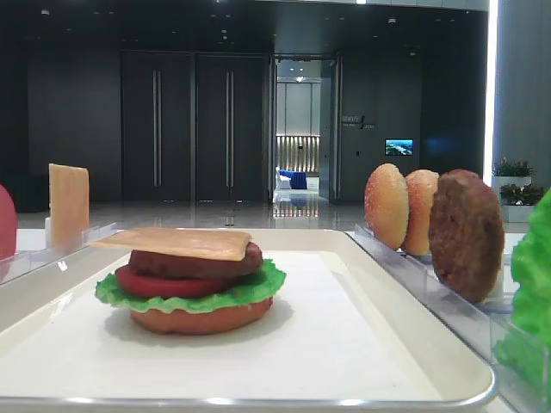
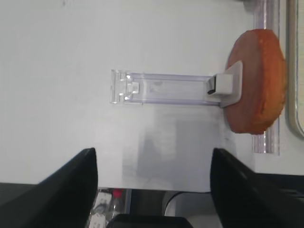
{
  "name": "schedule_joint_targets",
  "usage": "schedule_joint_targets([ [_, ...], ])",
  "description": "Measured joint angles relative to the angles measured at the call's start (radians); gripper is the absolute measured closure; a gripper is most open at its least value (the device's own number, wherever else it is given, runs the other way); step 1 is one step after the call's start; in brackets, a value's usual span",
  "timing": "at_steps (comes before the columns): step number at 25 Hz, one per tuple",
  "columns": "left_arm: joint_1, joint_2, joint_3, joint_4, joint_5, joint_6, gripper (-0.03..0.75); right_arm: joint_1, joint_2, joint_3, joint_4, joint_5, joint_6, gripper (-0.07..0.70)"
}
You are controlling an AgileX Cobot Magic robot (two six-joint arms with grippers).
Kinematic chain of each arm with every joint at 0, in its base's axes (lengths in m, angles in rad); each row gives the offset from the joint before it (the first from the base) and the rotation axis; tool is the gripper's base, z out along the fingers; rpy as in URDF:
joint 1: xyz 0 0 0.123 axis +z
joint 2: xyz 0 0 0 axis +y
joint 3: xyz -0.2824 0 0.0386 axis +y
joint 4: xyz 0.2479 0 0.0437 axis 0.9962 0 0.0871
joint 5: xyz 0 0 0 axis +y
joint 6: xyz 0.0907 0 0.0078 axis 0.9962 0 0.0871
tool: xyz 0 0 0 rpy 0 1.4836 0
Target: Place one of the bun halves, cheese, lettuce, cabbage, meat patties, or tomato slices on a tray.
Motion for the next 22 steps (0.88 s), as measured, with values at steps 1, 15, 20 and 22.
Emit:
schedule_joint_targets([
  [1, -0.003, -0.027, 0.009, 0.0, -0.003, 0.001, 0.156, 0.0, 0.0, 0.0, 0.0, 0.0, 0.0, 0.113],
  [15, -0.003, -0.421, 0.03, -0.036, -0.009, 0.071, 0.157, 0.0, 0.0, 0.0, 0.0, 0.0, 0.0, 0.113],
  [20, -0.003, -0.519, 0.03, -0.04, -0.005, 0.087, 0.157, 0.0, 0.0, 0.0, 0.0, 0.0, 0.0, 0.113],
  [22, -0.003, -0.519, 0.03, -0.048, -0.005, 0.101, 0.157, 0.0, 0.0, 0.0, 0.0, 0.0, 0.0, 0.113],
])
